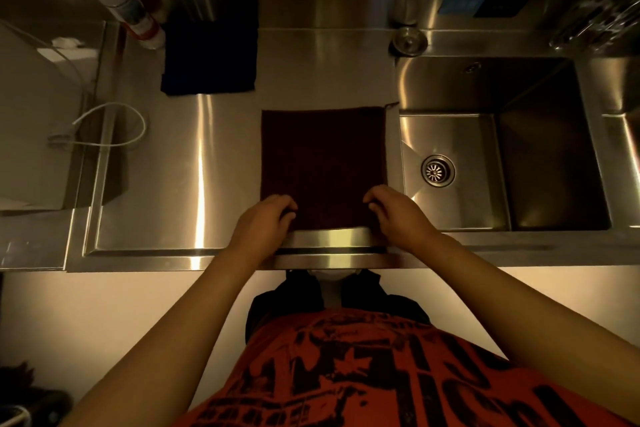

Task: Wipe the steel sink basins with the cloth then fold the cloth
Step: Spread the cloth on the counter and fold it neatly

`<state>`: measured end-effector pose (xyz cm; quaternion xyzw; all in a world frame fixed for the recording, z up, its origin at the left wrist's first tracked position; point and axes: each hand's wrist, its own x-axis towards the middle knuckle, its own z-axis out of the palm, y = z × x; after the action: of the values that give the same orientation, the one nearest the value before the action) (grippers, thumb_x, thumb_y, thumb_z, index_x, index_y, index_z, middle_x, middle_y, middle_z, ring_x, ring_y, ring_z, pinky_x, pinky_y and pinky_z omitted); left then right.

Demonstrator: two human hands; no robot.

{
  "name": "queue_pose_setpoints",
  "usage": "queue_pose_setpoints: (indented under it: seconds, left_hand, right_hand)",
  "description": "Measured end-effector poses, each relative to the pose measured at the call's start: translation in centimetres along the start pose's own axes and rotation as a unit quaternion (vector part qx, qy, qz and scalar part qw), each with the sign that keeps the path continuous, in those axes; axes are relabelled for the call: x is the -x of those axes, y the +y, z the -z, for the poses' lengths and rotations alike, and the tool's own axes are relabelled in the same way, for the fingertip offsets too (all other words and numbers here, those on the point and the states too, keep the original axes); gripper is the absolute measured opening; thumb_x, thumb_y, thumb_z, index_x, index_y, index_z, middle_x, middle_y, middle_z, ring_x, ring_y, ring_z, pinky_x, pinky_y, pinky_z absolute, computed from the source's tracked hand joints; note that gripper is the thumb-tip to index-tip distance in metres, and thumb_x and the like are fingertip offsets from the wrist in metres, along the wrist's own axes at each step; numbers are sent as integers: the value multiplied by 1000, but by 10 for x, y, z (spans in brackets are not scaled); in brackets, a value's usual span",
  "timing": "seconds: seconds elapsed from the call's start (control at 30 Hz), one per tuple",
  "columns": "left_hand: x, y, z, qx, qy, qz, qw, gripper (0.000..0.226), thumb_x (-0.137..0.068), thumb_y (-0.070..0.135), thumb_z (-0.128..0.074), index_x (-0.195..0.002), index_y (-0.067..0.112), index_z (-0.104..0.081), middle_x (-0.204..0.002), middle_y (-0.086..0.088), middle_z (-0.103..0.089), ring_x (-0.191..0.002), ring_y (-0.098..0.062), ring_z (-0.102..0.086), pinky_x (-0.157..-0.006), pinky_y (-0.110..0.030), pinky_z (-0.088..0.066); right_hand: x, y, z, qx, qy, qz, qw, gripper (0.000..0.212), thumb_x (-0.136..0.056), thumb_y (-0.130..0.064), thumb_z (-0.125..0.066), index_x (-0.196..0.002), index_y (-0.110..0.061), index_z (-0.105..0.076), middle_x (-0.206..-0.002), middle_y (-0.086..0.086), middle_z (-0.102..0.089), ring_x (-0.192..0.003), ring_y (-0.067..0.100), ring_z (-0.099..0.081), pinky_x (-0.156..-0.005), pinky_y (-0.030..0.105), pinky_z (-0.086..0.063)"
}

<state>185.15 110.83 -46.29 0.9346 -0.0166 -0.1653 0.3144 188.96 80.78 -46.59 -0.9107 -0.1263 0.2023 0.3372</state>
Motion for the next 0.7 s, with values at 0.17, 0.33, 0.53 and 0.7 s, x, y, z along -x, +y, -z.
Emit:
queue_pose_setpoints:
  seconds: [0.17, 0.33, 0.53, 0.7]
  left_hand:
    - [-51, 6, 27, -19, -17, -23, 999, 18, -100, 24, -64, -117, 22, -70, -116, -2, -70, -104, -25, -65, -87, -39, -53]
    - [-96, 10, 45, -36, -10, -41, 998, 18, -99, 23, -65, -116, 21, -71, -118, -2, -71, -107, -24, -65, -88, -35, -50]
    - [-140, 5, 57, -35, -3, -49, 998, 19, -100, 23, -64, -118, 22, -72, -119, -2, -71, -108, -23, -64, -86, -31, -46]
    - [-172, -1, 65, -36, 6, -54, 998, 19, -100, 21, -64, -117, 20, -73, -120, -4, -71, -109, -24, -64, -87, -28, -42]
  right_hand:
    - [-44, -2, 24, 24, -13, 13, 1000, 15, -99, -9, -57, -110, -16, -65, -108, 3, -66, -95, 21, -62, -81, 37, -51]
    - [-84, -2, 48, 35, -12, 13, 999, 13, -99, -10, -59, -108, -17, -65, -107, 2, -66, -97, 21, -62, -81, 34, -49]
    - [-124, -3, 70, 49, 5, 15, 999, 15, -99, -9, -58, -111, -14, -66, -110, 4, -67, -99, 17, -59, -81, 28, -42]
    - [-154, 0, 80, 49, 3, -3, 999, 16, -100, -9, -56, -112, -12, -66, -112, 4, -65, -101, 18, -58, -83, 29, -42]
